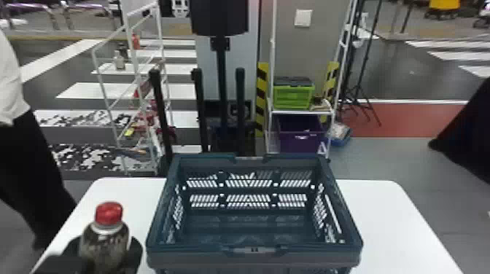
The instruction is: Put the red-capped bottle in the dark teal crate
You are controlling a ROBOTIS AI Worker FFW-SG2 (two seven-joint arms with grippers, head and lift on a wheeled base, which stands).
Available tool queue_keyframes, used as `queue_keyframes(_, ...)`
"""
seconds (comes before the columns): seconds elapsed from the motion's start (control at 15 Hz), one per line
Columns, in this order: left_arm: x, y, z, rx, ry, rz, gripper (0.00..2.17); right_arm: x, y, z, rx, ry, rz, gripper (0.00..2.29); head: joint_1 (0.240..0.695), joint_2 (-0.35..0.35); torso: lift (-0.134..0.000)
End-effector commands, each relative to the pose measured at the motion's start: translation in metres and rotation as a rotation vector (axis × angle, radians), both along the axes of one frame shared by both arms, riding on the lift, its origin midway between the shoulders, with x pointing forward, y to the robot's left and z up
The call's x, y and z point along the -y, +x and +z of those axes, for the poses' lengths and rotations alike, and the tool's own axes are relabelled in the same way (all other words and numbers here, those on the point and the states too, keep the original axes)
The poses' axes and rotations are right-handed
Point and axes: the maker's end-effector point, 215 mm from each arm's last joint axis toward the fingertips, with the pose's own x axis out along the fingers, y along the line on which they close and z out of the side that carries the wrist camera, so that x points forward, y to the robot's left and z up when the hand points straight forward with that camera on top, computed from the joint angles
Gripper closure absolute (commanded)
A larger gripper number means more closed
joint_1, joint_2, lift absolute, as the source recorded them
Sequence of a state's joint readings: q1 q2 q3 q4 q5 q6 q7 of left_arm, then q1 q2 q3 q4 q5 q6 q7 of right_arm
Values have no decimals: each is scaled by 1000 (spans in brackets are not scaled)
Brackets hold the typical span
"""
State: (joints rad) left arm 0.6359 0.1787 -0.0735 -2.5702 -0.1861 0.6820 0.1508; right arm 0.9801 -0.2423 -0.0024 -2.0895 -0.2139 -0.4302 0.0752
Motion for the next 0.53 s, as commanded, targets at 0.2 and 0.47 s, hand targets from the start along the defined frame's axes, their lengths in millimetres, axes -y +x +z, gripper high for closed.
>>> queue_keyframes(0.2,5,62,36,-129,-52,-95,1784,4,-2,-2,-3,2,-15,154,499,0,0)
queue_keyframes(0.47,59,120,44,-179,-108,-339,1784,5,-2,-6,-13,-1,-24,154,499,0,0)
